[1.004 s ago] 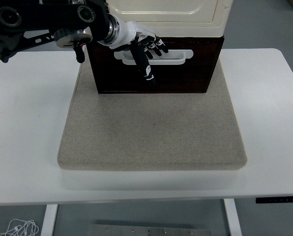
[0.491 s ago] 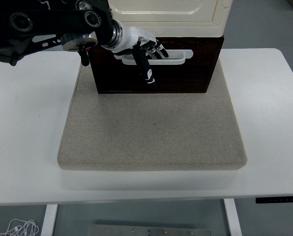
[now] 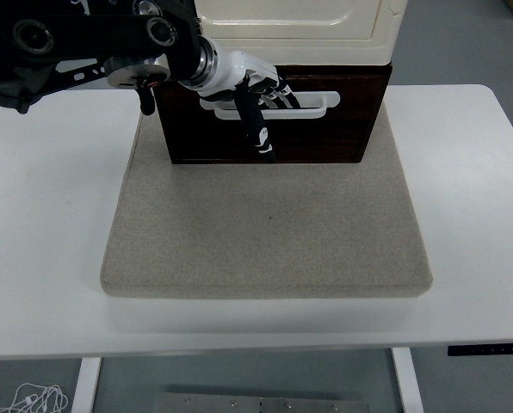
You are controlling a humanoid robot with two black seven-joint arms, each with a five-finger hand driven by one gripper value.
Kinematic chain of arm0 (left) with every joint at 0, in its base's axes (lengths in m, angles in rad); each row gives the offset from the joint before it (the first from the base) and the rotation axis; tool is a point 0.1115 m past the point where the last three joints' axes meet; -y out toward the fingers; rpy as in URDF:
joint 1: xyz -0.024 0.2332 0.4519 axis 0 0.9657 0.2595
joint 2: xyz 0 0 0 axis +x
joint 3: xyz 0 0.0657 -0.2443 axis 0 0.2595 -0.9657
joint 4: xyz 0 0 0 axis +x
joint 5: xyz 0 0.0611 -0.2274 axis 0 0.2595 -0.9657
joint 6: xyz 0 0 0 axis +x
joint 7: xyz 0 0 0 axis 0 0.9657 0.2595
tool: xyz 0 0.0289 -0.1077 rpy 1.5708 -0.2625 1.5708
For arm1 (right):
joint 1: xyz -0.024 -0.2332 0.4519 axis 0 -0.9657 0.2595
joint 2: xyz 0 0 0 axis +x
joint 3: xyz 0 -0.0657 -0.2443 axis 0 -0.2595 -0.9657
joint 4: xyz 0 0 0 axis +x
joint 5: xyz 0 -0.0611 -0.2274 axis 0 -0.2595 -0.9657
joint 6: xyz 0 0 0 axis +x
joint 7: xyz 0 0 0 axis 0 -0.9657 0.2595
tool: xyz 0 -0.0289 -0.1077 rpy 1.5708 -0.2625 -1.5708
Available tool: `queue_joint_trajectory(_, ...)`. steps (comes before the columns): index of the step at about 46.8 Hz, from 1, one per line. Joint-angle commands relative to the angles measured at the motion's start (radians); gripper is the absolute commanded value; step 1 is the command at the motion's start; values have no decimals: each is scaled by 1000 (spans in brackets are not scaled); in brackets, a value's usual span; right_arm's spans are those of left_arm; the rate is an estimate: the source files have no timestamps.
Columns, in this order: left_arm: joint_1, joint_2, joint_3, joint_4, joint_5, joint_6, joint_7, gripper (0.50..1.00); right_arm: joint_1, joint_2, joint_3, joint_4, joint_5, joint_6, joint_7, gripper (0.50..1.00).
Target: Open the drawer under the combination cabinet
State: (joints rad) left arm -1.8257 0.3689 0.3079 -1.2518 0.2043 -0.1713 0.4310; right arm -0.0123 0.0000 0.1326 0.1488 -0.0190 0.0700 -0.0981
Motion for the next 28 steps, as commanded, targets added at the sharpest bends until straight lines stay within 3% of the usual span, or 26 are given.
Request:
queue_joint_trajectory(1,-4,2,-4,0,-2,-19,0,1000,0,0,1,0,1,1,0,928)
queue_joint_trajectory(28,-12,8,-38,-5,-2,-128,2,1000,0,0,-1,0,1,1,0,928)
